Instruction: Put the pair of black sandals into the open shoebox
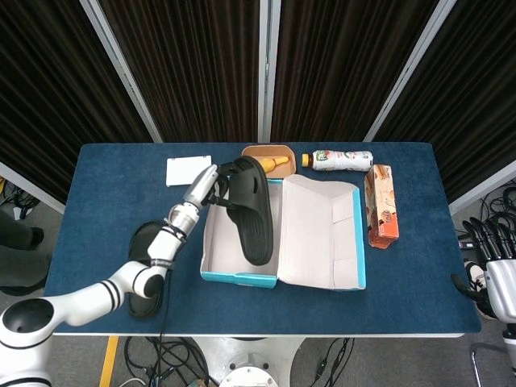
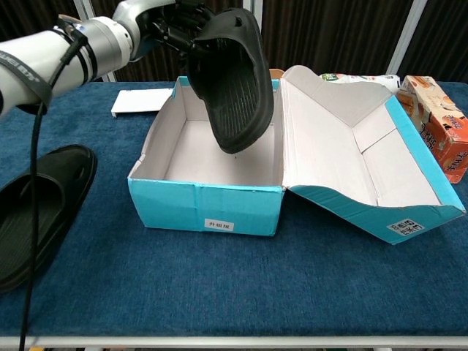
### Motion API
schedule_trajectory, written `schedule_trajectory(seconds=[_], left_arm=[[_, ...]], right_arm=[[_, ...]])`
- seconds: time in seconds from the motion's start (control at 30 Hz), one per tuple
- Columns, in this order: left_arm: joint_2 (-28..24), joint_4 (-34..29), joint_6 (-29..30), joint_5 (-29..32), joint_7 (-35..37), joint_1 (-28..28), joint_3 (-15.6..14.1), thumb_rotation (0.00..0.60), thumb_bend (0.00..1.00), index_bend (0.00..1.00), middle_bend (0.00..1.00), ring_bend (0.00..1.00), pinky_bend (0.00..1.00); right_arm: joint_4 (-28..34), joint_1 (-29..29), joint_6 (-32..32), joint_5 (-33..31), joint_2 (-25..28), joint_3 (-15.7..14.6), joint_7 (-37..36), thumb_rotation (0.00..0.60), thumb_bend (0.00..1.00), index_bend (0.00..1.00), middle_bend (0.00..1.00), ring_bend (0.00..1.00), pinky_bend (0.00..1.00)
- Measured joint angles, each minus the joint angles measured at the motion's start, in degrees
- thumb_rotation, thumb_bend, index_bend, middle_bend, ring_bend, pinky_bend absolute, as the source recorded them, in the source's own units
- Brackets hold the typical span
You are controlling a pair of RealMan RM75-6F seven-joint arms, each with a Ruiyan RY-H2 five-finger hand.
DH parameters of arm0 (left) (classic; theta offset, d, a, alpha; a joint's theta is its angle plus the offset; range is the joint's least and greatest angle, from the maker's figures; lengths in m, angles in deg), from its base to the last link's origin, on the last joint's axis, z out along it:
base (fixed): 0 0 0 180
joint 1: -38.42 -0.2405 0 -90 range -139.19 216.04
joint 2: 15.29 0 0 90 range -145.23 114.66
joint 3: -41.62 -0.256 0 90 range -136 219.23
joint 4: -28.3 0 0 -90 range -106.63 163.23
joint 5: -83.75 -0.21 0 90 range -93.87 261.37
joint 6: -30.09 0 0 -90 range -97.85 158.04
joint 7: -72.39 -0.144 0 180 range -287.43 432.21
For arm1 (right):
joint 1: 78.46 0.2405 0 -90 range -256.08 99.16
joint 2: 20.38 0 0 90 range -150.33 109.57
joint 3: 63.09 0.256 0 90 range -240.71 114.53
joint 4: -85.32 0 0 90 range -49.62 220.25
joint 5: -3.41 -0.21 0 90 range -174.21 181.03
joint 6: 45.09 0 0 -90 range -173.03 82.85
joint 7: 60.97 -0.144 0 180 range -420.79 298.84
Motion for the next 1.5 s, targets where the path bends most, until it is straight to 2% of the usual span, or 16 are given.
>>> schedule_trajectory(seconds=[0.27,0.63,1.07,1.5], left_arm=[[6.9,10.7,2.2,-5.6,5.8,2.4,-3.1,0.600,0.00,0.53,0.52,0.65,0.53],[13.2,21.1,2.2,-7.9,13.8,3.9,-6.0,0.600,0.00,0.53,0.51,0.62,0.46],[17.6,26.3,-1.1,-7.0,14.6,5.6,-6.6,0.600,0.00,0.52,0.51,0.62,0.46],[20.3,29.7,-5.4,-4.3,9.1,6.5,-6.3,0.600,0.00,0.49,0.51,0.57,0.44]], right_arm=[[0.8,0.1,-0.7,-0.8,0.2,0.1,1.0,0.600,0.11,0.00,0.07,0.00,0.00],[1.5,0.3,-1.5,-1.1,0.2,0.1,1.8,0.600,0.11,0.00,0.07,0.00,0.00],[1.6,0.5,-2.1,-1.6,0.3,0.2,1.9,0.600,0.11,0.00,0.07,0.00,0.00],[1.2,0.3,-2.2,-2.0,0.4,0.1,1.3,0.600,0.11,0.00,0.07,0.00,0.00]])
